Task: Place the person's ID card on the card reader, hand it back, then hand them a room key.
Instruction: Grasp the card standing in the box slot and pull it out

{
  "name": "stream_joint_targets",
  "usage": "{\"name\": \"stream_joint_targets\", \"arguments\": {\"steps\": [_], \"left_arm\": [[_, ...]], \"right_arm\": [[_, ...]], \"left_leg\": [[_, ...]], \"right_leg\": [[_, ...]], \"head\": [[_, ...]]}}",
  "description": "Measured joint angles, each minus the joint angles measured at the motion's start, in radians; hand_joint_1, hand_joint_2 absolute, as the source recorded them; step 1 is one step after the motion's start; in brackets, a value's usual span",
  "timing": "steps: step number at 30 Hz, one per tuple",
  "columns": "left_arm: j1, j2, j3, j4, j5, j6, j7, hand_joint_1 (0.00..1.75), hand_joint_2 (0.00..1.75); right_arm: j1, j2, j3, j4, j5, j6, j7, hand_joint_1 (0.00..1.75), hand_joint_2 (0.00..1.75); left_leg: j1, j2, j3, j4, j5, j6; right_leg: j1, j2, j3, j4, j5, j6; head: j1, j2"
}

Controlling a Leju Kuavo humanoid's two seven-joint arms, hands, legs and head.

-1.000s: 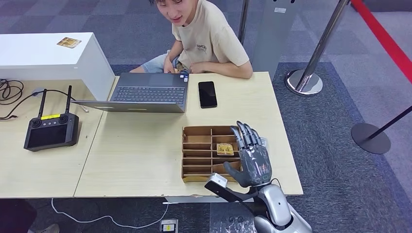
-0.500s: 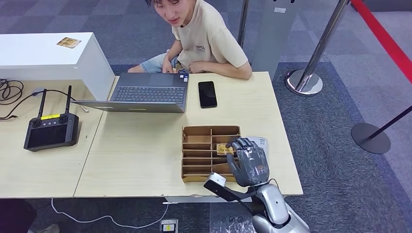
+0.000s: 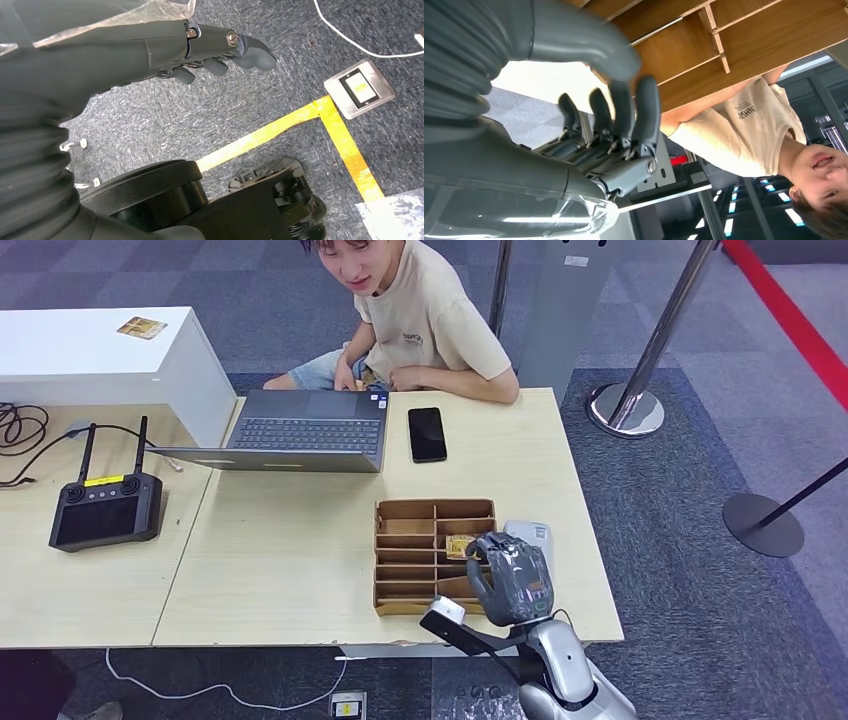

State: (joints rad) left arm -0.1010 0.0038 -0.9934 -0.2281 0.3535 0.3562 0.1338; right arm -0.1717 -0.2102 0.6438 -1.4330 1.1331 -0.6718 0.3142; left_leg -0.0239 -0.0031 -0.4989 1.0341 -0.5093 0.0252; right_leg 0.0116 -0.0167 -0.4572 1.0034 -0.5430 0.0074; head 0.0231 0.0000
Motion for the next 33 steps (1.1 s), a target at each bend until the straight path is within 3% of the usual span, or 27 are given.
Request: {"name": "stream_joint_targets", "arguments": {"steps": [20,28,33], "left_arm": [[0.000,0.000,0.000,0.000,0.003,0.003,0.003,0.00,1.75],[0.000,0.000,0.000,0.000,0.004,0.003,0.003,0.00,1.75],[0.000,0.000,-0.001,0.000,0.004,0.003,0.003,0.00,1.75]], "right_arm": [[0.000,0.004,0.001,0.009,-0.014,-0.003,-0.003,0.25,1.75],[0.000,0.004,0.002,0.015,-0.015,-0.003,-0.003,0.66,1.75],[0.000,0.004,0.002,0.020,-0.015,-0.003,-0.003,0.67,1.75]], "left_leg": [[0.000,0.000,0.000,0.000,0.000,0.000],[0.000,0.000,0.000,0.000,0.000,0.000],[0.000,0.000,0.000,0.000,0.000,0.000]], "right_leg": [[0.000,0.000,0.000,0.000,0.000,0.000],[0.000,0.000,0.000,0.000,0.000,0.000],[0.000,0.000,0.000,0.000,0.000,0.000]], "head": [[0.000,0.000],[0.000,0.000],[0.000,0.000]]}}
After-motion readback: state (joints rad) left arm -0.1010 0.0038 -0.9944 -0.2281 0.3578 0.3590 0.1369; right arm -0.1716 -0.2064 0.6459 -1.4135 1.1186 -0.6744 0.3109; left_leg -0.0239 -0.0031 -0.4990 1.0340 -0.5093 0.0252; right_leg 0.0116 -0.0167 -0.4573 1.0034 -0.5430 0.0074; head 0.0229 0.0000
